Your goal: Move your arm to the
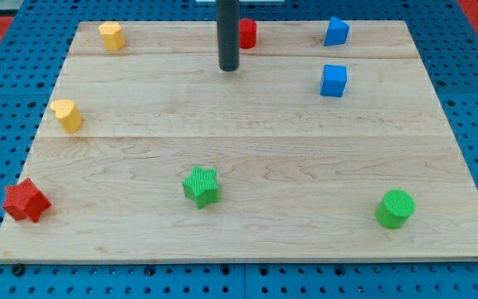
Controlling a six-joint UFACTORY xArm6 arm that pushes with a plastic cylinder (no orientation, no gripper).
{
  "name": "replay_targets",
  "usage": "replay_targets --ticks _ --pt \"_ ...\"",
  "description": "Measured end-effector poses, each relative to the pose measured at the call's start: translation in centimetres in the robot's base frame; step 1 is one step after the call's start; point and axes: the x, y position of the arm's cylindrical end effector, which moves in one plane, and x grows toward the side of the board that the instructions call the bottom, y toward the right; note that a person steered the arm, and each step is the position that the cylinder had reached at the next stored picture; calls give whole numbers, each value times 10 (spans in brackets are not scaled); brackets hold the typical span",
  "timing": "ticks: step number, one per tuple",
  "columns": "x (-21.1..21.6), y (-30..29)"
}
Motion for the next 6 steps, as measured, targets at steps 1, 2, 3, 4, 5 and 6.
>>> replay_targets --ticks 1,2,3,4,5,6 --pt "-14 -17" --pt "-14 -20" --pt "-14 -21" --pt "-15 -21" --pt "-15 -21" --pt "-15 -21"
